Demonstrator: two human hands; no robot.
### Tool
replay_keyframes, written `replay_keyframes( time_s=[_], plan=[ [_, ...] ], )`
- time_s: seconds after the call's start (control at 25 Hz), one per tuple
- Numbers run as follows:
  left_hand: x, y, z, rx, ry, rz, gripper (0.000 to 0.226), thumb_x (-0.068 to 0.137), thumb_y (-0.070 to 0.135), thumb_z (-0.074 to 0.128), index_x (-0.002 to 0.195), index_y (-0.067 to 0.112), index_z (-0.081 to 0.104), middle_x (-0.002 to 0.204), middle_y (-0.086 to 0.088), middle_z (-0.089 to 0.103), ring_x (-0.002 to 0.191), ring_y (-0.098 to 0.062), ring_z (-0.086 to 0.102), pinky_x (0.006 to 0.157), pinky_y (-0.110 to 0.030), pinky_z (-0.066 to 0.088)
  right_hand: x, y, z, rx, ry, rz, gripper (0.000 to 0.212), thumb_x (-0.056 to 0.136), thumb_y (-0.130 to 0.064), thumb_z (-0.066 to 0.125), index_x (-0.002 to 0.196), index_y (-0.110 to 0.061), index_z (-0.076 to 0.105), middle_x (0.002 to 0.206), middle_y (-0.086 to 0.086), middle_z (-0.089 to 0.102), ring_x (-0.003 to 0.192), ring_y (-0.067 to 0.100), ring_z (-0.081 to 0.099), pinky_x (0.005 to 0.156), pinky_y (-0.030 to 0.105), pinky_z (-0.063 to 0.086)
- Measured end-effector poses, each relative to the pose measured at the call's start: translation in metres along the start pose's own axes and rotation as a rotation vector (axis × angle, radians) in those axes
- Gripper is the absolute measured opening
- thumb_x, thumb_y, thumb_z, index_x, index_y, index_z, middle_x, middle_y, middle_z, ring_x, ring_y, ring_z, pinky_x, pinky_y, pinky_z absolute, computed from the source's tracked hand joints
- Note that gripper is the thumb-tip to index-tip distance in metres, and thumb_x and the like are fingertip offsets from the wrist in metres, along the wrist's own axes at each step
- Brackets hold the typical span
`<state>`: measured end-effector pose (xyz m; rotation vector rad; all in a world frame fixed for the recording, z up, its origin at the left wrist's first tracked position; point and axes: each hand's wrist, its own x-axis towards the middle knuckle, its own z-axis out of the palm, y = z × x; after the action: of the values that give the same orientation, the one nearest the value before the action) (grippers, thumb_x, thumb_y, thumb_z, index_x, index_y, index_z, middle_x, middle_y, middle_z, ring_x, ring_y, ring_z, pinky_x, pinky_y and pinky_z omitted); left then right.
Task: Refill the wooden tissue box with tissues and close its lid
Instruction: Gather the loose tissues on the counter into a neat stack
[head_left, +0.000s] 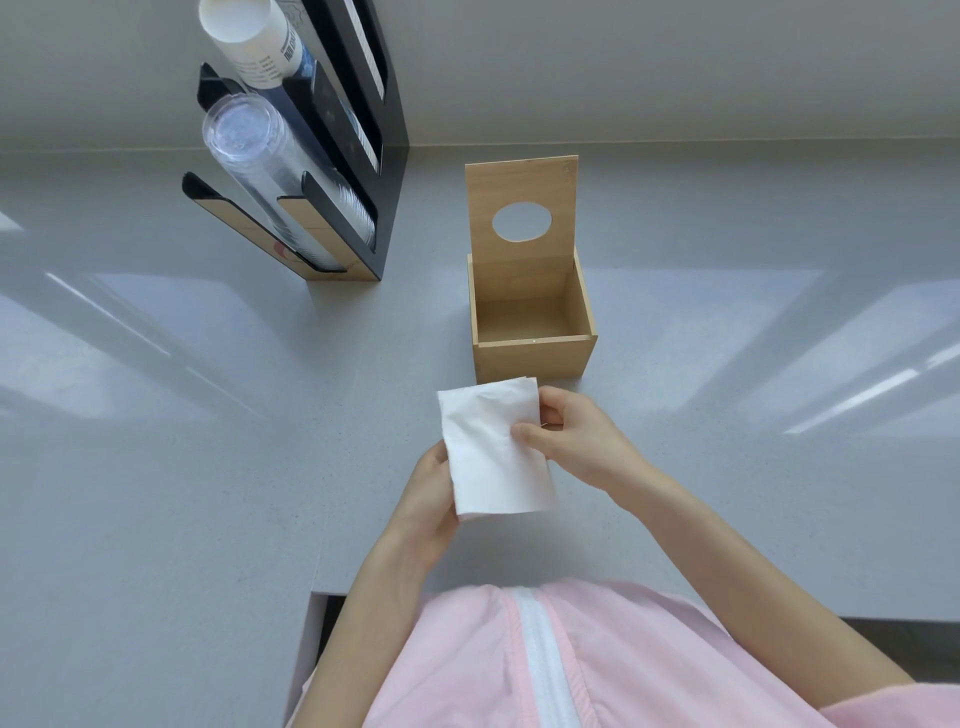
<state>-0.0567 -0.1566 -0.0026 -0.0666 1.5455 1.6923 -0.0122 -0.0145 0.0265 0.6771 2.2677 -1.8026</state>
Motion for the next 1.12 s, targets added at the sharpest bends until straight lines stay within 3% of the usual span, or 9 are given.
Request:
replay_keyframes(
  time_s=[0.12, 0.36, 0.48, 0.68, 0.84, 1.0, 1.12],
  plan=[
    [0.0, 0.0, 0.0, -0.02, -0.04, -0.023, 0.021, 0.094, 0.018, 0.047, 0.097, 0.015, 0.068, 0.083, 0.003, 0.075, 0.072, -0.008, 0.071, 0.058, -0.019, 0.055, 0.002, 0.008, 0.002, -0.08, 0.089, 0.041, 0.017, 0.085, -0.012, 0.057, 0.101, -0.012, 0.062, 0.095, 0.001, 0.066, 0.09, 0.02, 0.062, 0.078, 0.029, 0.05],
    [0.004, 0.0, 0.001, -0.18, -0.067, -0.087, 0.045, 0.098, 0.04, 0.029, 0.118, 0.016, 0.061, 0.111, -0.006, 0.07, 0.096, -0.016, 0.067, 0.081, -0.029, 0.053, 0.003, 0.01, -0.001, -0.133, 0.111, 0.063, 0.016, 0.084, -0.014, 0.058, 0.099, -0.011, 0.063, 0.093, 0.0, 0.066, 0.083, 0.015, 0.059, 0.067, 0.021, 0.046],
    [0.004, 0.001, 0.0, -0.195, -0.099, -0.089, 0.048, 0.098, 0.043, 0.025, 0.118, 0.017, 0.06, 0.107, -0.004, 0.071, 0.094, -0.014, 0.069, 0.076, -0.026, 0.055, 0.004, 0.01, 0.001, -0.128, 0.133, 0.05, 0.017, 0.084, -0.013, 0.059, 0.1, -0.008, 0.063, 0.091, 0.001, 0.066, 0.08, 0.015, 0.058, 0.064, 0.02, 0.045],
    [0.004, -0.004, 0.0, -0.034, -0.047, -0.067, 0.029, 0.095, 0.019, 0.044, 0.118, 0.006, 0.059, 0.101, -0.006, 0.071, 0.083, -0.013, 0.07, 0.071, -0.023, 0.056, 0.005, 0.012, 0.004, -0.155, 0.144, 0.031, 0.019, 0.084, -0.014, 0.059, 0.101, -0.007, 0.062, 0.089, 0.0, 0.065, 0.08, 0.016, 0.059, 0.064, 0.021, 0.047],
    [0.004, -0.005, 0.001, -0.031, -0.012, -0.037, 0.021, 0.096, 0.013, 0.043, 0.104, 0.013, 0.063, 0.084, 0.004, 0.075, 0.074, -0.007, 0.071, 0.065, -0.02, 0.057, 0.006, 0.013, 0.003, -0.155, 0.165, 0.035, 0.023, 0.085, -0.019, 0.06, 0.107, -0.012, 0.058, 0.089, -0.006, 0.059, 0.082, 0.012, 0.056, 0.061, 0.013, 0.042],
    [0.004, 0.0, 0.002, -0.157, 0.046, 0.011, 0.02, 0.095, 0.012, 0.043, 0.099, 0.014, 0.062, 0.082, 0.004, 0.075, 0.071, -0.007, 0.072, 0.064, -0.019, 0.057, -0.001, 0.02, 0.002, 0.01, 0.195, 0.138, 0.053, 0.086, -0.032, 0.06, 0.133, -0.02, 0.038, 0.12, -0.001, 0.049, 0.099, 0.012, 0.052, 0.079, 0.022, 0.04],
    [0.003, 0.005, 0.006, -0.244, 0.06, 0.076, 0.021, 0.096, 0.014, 0.041, 0.104, 0.013, 0.06, 0.087, 0.002, 0.075, 0.075, -0.01, 0.072, 0.068, -0.022, 0.058, -0.006, 0.029, 0.007, 0.213, 0.075, 0.275, 0.068, 0.084, -0.04, 0.062, 0.139, -0.02, 0.029, 0.129, 0.0, 0.048, 0.112, 0.016, 0.053, 0.097, 0.031, 0.044]
  ],
)
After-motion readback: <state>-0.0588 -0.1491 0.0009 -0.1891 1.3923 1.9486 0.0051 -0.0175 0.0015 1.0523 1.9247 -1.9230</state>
